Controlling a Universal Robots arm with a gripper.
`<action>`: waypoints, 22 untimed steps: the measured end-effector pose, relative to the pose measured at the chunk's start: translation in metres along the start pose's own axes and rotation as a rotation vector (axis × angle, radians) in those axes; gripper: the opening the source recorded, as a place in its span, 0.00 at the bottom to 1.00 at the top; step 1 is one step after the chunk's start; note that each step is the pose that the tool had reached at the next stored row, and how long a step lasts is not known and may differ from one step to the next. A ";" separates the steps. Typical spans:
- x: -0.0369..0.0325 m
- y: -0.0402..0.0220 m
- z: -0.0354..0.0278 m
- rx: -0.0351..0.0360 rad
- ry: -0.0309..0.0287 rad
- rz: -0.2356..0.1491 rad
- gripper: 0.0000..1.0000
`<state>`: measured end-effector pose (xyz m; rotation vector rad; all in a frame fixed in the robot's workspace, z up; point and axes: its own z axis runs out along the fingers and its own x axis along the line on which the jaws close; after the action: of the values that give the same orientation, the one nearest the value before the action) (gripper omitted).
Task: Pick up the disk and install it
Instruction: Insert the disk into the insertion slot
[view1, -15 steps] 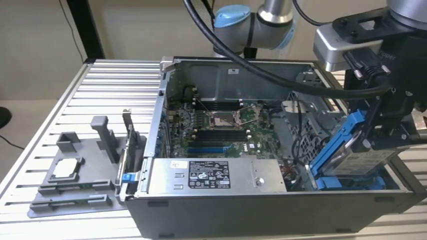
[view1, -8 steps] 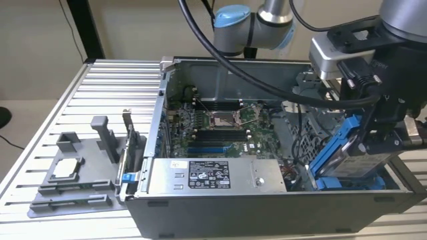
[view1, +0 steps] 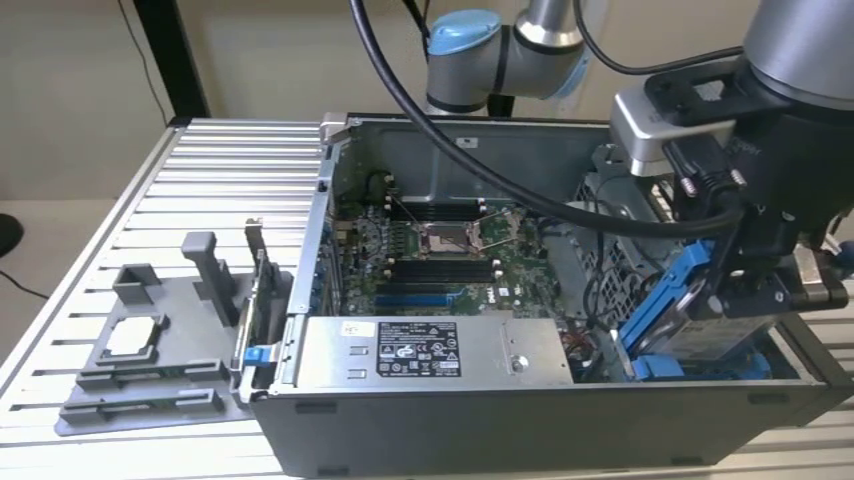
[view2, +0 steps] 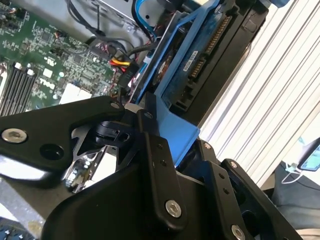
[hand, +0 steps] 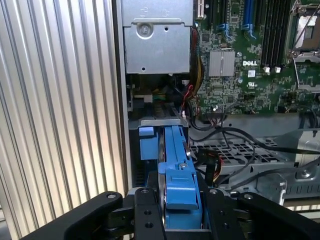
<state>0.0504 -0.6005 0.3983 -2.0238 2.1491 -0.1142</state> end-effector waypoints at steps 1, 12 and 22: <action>0.0000 0.0001 0.0004 -0.0001 0.0000 0.000 0.00; 0.0002 0.0003 0.0014 0.0000 0.0000 0.000 0.00; 0.0002 0.0004 0.0018 0.0000 0.0000 0.000 1.00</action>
<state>0.0503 -0.6005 0.3964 -2.0237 2.1492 -0.1143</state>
